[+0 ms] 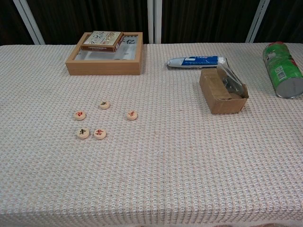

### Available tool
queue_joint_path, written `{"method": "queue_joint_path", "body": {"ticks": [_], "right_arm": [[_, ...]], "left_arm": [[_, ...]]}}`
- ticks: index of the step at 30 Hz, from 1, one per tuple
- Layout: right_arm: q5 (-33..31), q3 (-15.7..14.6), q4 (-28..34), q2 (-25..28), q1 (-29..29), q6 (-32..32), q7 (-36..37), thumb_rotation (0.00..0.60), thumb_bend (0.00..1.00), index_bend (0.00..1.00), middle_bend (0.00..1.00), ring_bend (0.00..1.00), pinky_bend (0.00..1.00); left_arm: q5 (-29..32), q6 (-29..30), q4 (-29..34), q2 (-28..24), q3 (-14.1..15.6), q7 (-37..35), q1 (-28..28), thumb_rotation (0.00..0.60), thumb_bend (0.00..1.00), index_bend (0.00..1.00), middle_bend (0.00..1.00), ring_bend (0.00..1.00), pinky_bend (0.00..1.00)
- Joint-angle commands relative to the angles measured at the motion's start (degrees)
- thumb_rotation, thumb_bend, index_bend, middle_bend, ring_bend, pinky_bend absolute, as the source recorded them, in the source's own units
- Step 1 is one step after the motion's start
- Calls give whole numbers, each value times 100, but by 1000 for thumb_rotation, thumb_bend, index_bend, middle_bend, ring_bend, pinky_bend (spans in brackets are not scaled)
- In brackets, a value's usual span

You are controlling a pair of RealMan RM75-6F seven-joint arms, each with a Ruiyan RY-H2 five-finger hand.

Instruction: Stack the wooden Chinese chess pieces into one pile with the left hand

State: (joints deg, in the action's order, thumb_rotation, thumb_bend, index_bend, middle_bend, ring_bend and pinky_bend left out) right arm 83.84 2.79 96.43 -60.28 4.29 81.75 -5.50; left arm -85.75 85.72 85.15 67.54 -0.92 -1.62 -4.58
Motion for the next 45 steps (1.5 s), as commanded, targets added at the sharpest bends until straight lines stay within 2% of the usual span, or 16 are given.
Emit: {"method": "queue_joint_path", "body": {"ticks": [1, 8, 14, 18, 24, 31, 37, 45], "right_arm": [[4, -9, -7, -2, -3, -4, 5, 600, 194, 0, 0, 0, 0], [29, -30, -20, -4, -30, 29, 51, 600, 194, 0, 0, 0, 0], [-24, 28, -11, 54, 1, 8, 124, 600, 193, 0, 0, 0, 0], [-74, 78, -47, 125, 48, -57, 250, 600, 193, 0, 0, 0, 0], [-45, 128, -88, 198, 113, -100, 441, 600, 194, 0, 0, 0, 0], [-26, 129, -175, 198, 116, -98, 678, 600, 193, 0, 0, 0, 0], [-12, 110, -260, 180, 96, -80, 796, 600, 193, 0, 0, 0, 0], [-15, 95, -351, 174, 74, -64, 888, 600, 194, 0, 0, 0, 0]], "left_arm": [[12, 4, 11, -16, -7, -14, 14, 600, 45, 40, 44, 0, 0], [-183, -4, 139, -35, 31, -58, -35, 600, 74, 47, 44, 0, 0], [-266, -417, 628, -190, -41, 4, -363, 600, 101, 87, 44, 0, 0], [-188, -909, 1103, -140, -98, 495, -682, 600, 99, 117, 44, 0, 0], [-151, -1510, 1570, 219, -141, 1306, -1123, 600, 98, 160, 44, 0, 0], [300, -2457, 2100, 639, -137, 2312, -1683, 600, 98, 159, 44, 0, 0], [732, -2832, 1976, 1237, -274, 2772, -2059, 600, 99, 161, 44, 0, 0], [1223, -3278, 1629, 1733, -471, 2686, -2535, 600, 125, 177, 44, 0, 0]]}}
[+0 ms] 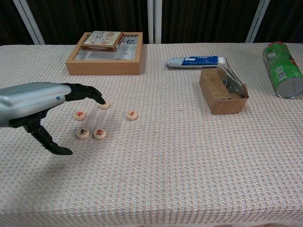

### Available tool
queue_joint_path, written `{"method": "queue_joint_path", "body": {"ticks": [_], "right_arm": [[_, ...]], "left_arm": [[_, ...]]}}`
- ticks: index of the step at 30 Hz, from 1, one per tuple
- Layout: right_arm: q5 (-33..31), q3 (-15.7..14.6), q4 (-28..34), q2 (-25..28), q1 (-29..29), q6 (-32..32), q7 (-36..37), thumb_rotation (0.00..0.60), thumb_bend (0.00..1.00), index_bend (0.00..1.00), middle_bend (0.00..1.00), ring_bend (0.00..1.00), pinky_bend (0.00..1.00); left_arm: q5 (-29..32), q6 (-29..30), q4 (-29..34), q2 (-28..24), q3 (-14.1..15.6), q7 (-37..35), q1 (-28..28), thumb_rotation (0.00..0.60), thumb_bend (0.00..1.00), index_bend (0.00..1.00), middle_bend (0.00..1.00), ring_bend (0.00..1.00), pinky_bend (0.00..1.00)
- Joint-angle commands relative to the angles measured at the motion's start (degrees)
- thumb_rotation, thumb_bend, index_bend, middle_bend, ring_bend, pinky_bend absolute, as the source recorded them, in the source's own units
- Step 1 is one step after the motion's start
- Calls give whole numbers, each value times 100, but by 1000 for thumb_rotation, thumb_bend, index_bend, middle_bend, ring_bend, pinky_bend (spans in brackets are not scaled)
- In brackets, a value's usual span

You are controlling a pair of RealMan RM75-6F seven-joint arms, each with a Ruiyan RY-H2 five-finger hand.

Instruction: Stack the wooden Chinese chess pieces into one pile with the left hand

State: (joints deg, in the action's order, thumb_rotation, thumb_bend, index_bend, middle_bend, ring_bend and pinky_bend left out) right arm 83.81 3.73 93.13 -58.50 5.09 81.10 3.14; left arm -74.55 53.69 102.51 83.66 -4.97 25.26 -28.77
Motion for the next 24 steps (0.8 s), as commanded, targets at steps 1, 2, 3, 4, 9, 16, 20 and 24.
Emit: {"method": "queue_joint_path", "body": {"ticks": [1, 2, 3, 4, 9, 16, 20, 24], "right_arm": [[-16, 0, -35, -6, -9, 2, 39, 600, 193, 0, 0, 0, 0], [-18, -1, -48, -8, -12, 2, 55, 600, 193, 0, 0, 0, 0], [-20, -2, -59, -9, -16, 5, 70, 600, 194, 0, 0, 0, 0], [-25, -4, -74, -9, -23, 8, 89, 600, 194, 0, 0, 0, 0], [-55, 2, -131, 3, -53, 37, 168, 600, 193, 0, 0, 0, 0], [-94, 3, -221, -1, -56, -7, 252, 600, 193, 0, 0, 0, 0], [-96, -3, -255, -17, -53, -26, 268, 600, 194, 0, 0, 0, 0], [-96, -2, -281, -19, -68, -8, 311, 600, 193, 0, 0, 0, 0]], "left_arm": [[141, -92, -149, 165, -85, -1, -156, 600, 139, 190, 44, 0, 0], [180, -107, -196, 206, -100, 5, -195, 600, 147, 197, 44, 0, 0], [218, -121, -247, 245, -113, 12, -232, 600, 159, 207, 44, 0, 0], [268, -141, -320, 296, -126, 22, -280, 600, 171, 220, 44, 0, 0], [394, -153, -587, 483, -112, 8, -400, 600, 224, 281, 44, 0, 0], [402, -102, -851, 694, -47, -203, -476, 600, 237, 322, 44, 0, 0], [404, -104, -982, 800, -20, -303, -523, 600, 238, 335, 44, 0, 0], [388, -65, -1165, 898, 27, -235, -573, 600, 238, 367, 47, 0, 0]]}}
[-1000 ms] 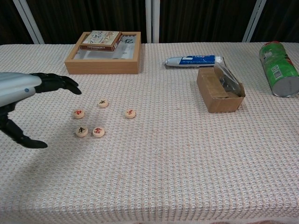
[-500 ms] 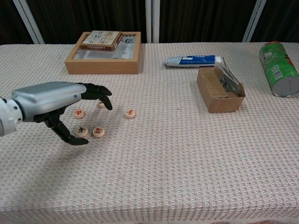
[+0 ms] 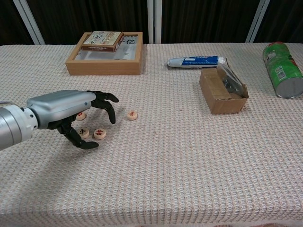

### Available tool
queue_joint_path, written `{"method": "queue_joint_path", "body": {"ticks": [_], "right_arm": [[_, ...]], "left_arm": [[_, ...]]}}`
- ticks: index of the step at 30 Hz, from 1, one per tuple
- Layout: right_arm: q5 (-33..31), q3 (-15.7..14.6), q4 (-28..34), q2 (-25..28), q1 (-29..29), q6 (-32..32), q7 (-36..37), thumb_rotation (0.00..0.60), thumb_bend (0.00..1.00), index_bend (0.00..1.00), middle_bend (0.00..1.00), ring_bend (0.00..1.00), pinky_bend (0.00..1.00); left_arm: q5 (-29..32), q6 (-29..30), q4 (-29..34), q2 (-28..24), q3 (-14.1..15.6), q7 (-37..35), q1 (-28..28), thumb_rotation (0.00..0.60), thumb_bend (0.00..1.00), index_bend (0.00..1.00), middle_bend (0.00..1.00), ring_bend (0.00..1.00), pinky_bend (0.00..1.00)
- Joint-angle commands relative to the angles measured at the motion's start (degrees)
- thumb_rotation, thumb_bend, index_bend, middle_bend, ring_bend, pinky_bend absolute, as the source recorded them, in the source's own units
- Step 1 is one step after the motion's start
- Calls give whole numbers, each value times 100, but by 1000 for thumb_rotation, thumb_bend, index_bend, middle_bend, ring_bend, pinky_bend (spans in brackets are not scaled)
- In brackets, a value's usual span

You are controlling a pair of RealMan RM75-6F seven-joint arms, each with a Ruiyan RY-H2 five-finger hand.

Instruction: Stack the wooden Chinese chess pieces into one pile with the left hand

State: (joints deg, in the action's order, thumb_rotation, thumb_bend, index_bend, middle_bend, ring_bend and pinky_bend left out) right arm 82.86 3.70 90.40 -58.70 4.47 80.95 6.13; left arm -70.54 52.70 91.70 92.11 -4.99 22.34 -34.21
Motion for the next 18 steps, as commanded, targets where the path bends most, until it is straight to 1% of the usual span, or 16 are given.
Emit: {"method": "queue_joint_path", "body": {"ticks": [1, 5, 12, 18], "right_arm": [[-4, 1, -19, 3, -13, 13, 24, 600, 193, 0, 0, 0, 0], [-25, 1, -65, 6, -31, 17, 72, 600, 194, 0, 0, 0, 0], [7, -10, -89, -12, -30, 12, 92, 600, 193, 0, 0, 0, 0], [-14, -18, -89, -28, -26, -26, 59, 600, 194, 0, 0, 0, 0]], "left_arm": [[-18, 66, -122, 81, 43, 93, -34, 600, 238, 384, 51, 0, 0], [-49, 193, -221, 151, 96, 185, -28, 600, 238, 426, 63, 0, 0], [-46, 293, -275, 199, 138, 196, -22, 600, 239, 453, 64, 0, 0], [-65, 332, -308, 198, 146, 115, -32, 600, 259, 473, 68, 0, 0]]}}
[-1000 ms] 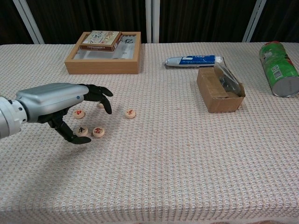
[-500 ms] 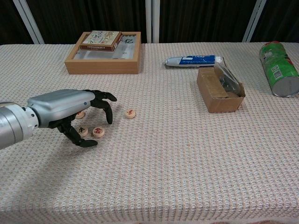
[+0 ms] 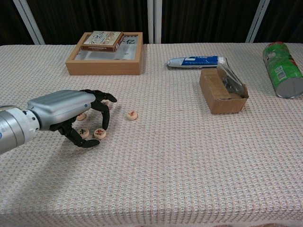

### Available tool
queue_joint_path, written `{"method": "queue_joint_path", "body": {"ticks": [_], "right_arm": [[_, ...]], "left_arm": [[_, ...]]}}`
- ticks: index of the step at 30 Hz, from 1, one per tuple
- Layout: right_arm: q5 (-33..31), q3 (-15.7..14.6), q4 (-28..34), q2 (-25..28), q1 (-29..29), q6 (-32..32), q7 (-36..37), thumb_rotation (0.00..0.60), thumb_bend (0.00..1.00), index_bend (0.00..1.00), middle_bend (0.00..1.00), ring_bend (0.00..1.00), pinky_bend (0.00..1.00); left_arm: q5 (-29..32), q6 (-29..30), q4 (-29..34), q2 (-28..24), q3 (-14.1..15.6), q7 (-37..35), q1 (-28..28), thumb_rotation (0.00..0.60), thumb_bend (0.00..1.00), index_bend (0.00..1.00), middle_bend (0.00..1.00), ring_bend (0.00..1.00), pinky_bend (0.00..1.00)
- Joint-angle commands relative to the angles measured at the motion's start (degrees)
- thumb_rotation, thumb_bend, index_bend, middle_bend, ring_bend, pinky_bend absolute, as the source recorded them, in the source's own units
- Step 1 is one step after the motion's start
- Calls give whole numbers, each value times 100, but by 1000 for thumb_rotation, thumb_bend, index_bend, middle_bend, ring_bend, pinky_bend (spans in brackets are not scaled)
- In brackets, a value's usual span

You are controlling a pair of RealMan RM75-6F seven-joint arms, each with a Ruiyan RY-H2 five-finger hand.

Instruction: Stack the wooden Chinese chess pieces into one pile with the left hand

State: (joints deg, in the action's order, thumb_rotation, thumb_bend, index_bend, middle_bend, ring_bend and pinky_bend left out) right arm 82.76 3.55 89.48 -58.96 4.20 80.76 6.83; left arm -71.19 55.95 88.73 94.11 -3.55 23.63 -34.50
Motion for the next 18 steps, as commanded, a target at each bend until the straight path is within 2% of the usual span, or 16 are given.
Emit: {"method": "queue_joint_path", "body": {"ticks": [1, 18], "right_arm": [[-4, -3, 5, -2, 1, -9, -17, 600, 194, 0, 0, 0, 0], [5, 3, 22, 8, -10, 13, -16, 600, 193, 0, 0, 0, 0]], "left_arm": [[3, 8, -19, -3, 4, -20, -5, 600, 265, 475, 68, 0, 0], [-12, 83, 12, -66, 51, -94, -10, 600, 333, 516, 75, 0, 0]]}}
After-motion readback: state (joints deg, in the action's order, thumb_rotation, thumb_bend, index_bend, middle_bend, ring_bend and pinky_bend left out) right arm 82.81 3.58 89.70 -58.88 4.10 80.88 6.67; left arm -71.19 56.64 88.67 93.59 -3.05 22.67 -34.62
